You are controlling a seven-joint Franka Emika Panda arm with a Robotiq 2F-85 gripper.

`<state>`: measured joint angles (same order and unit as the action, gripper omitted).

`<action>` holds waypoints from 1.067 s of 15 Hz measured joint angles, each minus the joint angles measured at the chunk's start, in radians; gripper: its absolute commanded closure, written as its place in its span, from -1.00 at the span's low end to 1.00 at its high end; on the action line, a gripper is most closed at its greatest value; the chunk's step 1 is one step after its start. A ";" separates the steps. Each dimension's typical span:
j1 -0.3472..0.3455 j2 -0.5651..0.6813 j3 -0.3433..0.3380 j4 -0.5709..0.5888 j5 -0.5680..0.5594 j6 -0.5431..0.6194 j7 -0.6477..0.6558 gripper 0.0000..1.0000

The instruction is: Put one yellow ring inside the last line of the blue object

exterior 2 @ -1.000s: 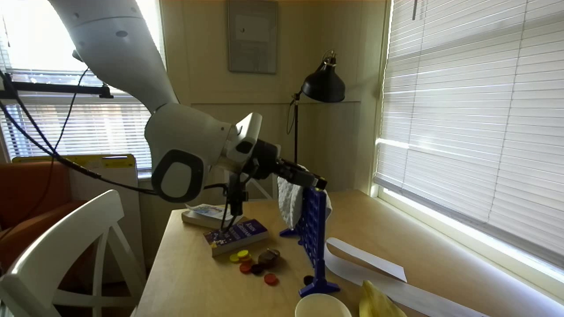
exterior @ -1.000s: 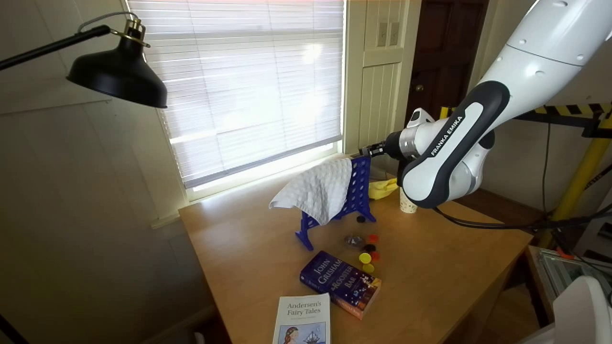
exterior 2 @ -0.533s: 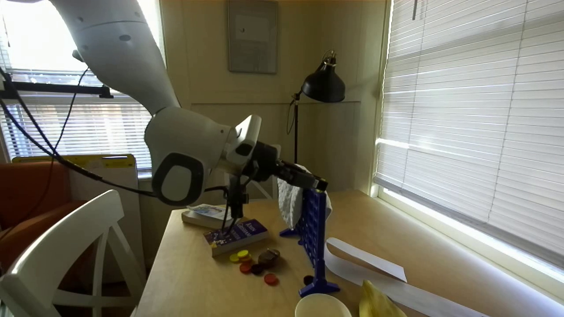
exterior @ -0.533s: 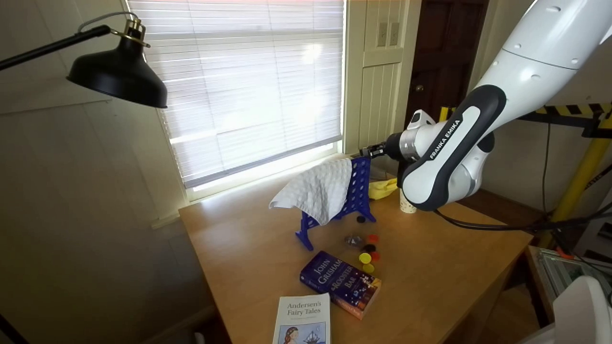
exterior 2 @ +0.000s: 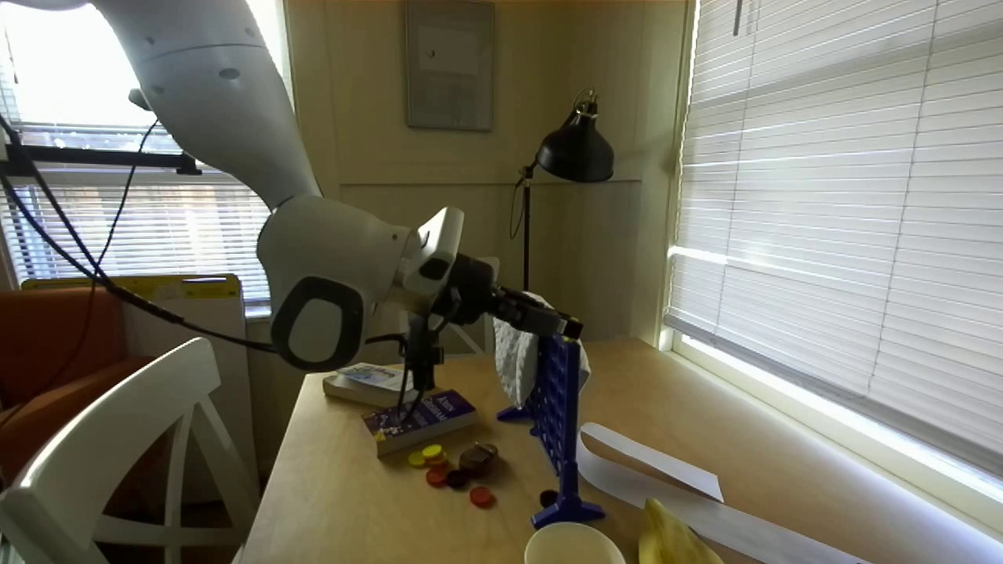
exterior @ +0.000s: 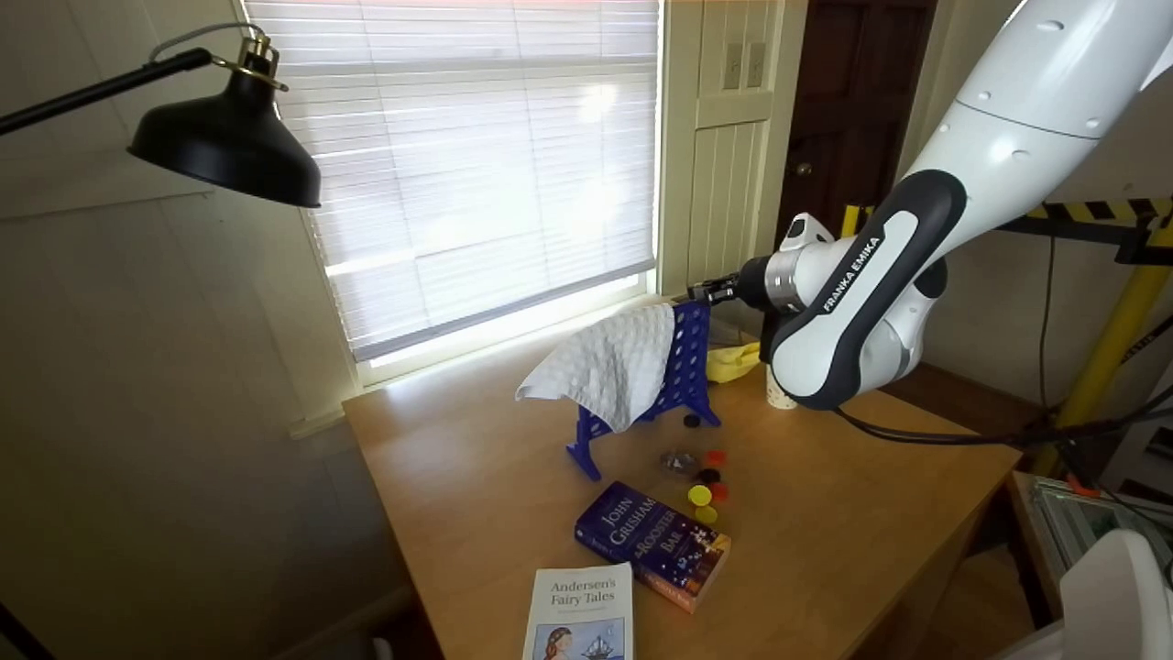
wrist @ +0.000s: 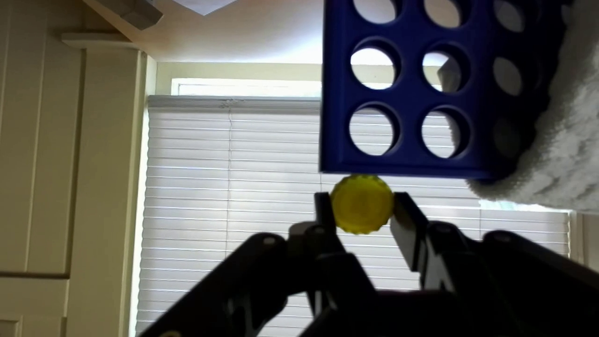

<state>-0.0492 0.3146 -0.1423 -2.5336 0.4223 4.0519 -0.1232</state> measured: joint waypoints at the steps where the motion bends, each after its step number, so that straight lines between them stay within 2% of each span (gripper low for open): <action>1: 0.000 0.003 0.000 0.001 -0.002 0.004 0.001 0.79; 10: -0.001 0.046 -0.001 0.028 -0.007 0.038 0.010 0.79; 11: -0.001 0.049 -0.002 0.031 -0.007 0.040 0.010 0.41; 12: -0.001 0.051 -0.002 0.033 -0.007 0.041 0.010 -0.21; 14: -0.001 0.052 -0.002 0.033 -0.007 0.041 0.011 -0.36; 16: -0.001 0.052 -0.002 0.033 -0.007 0.041 0.012 -0.65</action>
<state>-0.0499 0.3669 -0.1438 -2.5006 0.4154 4.0929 -0.1108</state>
